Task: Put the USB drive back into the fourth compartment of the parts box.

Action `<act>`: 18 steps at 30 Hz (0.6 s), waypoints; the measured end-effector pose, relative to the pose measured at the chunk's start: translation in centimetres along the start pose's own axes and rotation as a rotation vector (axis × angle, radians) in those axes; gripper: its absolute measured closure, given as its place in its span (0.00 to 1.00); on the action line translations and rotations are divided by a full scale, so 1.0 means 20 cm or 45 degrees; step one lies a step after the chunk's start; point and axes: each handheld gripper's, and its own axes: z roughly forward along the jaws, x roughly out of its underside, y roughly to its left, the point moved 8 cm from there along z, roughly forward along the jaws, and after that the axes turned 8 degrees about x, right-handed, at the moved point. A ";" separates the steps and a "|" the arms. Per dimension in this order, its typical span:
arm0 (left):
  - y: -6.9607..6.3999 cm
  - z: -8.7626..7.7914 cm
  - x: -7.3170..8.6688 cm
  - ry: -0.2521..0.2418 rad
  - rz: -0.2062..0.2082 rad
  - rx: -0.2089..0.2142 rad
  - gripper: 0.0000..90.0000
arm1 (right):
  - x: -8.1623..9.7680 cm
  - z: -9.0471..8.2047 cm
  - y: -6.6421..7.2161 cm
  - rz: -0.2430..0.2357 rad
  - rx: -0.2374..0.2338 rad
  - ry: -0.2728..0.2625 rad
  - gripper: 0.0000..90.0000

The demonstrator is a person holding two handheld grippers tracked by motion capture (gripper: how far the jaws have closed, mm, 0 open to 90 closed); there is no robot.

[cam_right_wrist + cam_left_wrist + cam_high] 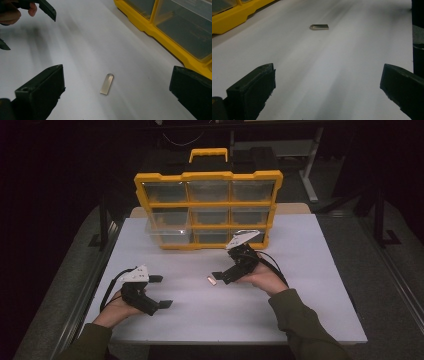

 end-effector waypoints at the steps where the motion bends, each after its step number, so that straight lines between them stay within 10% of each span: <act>1: 0.00 0.00 0.00 0.000 0.000 0.000 0.00 | 0.00 0.00 0.00 0.002 -0.001 0.002 0.00; 18: 0.00 0.00 0.00 -0.001 0.003 0.002 0.00 | -0.06 0.06 0.00 -0.004 -0.002 -0.001 0.00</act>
